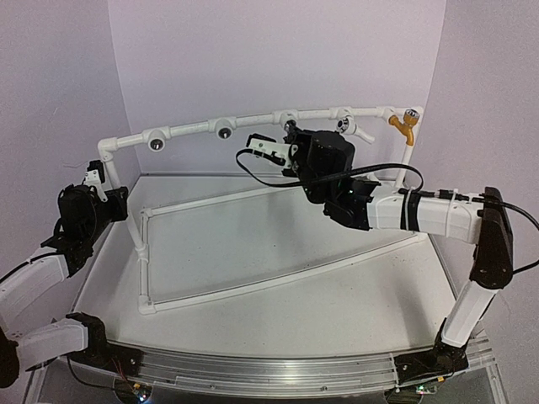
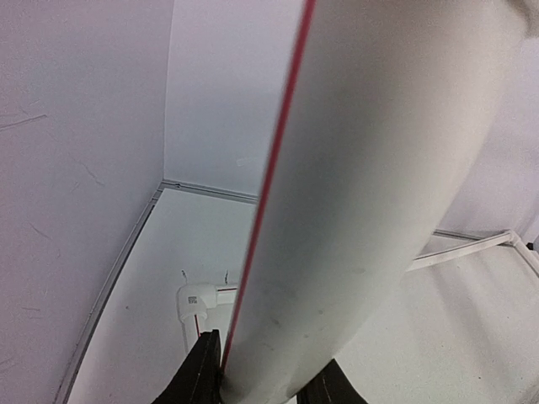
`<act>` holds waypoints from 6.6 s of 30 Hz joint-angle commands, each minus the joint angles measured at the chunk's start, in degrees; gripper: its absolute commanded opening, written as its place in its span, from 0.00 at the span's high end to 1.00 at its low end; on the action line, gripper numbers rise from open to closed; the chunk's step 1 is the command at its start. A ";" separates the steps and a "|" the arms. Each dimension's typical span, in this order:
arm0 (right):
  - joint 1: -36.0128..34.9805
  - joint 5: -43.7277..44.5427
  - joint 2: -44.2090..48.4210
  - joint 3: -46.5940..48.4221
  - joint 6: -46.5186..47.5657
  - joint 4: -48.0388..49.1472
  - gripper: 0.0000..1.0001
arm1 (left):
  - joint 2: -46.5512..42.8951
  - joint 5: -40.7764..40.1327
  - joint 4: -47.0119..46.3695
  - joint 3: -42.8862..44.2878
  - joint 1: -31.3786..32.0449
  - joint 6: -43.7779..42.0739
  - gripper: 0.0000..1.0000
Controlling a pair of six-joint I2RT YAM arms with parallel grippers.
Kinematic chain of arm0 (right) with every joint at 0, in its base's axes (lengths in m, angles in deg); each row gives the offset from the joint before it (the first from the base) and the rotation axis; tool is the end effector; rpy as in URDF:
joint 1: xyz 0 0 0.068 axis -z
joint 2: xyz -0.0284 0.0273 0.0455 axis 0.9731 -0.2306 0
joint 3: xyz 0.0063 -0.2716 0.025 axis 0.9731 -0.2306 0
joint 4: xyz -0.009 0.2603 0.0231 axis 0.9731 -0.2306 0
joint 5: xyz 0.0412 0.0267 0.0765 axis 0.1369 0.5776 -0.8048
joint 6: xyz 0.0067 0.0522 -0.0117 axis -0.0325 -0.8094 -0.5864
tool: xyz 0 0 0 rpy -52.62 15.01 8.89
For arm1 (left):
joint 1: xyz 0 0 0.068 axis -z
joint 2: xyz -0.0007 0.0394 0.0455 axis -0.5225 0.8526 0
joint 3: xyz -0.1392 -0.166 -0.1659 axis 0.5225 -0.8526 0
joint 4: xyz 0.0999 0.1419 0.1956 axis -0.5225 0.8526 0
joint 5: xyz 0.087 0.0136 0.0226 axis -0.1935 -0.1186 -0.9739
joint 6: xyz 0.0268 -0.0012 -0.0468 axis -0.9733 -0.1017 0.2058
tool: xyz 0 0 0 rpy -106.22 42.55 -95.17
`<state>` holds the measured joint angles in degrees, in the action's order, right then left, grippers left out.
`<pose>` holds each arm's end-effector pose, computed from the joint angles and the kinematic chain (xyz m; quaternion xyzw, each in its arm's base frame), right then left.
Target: Install the water faucets
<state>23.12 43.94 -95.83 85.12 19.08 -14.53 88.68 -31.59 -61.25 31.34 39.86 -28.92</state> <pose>0.2683 0.3288 0.3684 -0.4799 0.4363 -0.3773 0.6610 0.2064 -0.0261 0.2689 -0.0600 0.7589 -0.0696 0.6447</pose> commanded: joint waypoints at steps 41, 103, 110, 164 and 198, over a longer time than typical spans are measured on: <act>2.54 -1.76 2.21 5.14 -1.49 -0.39 1.00 | 0.10 0.98 1.64 -2.48 -0.57 8.38 1.00; 2.11 -5.61 -3.15 16.27 -43.92 -14.06 1.00 | -2.39 7.47 3.10 -1.63 1.43 9.17 1.00; 3.54 -9.25 -1.86 15.92 -52.89 -15.43 1.00 | -2.69 7.69 3.16 -1.45 1.57 9.17 1.00; 9.70 -19.80 -2.23 6.32 -101.40 -5.24 1.00 | -3.96 8.63 3.47 -2.34 2.27 9.19 1.00; 11.10 -22.81 -5.67 0.68 -141.57 5.41 1.00 | -4.19 9.00 3.42 -2.77 2.93 9.76 1.00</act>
<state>31.39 22.65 -97.23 86.36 -112.54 -12.18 86.16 -29.75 -61.71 29.83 40.19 -28.05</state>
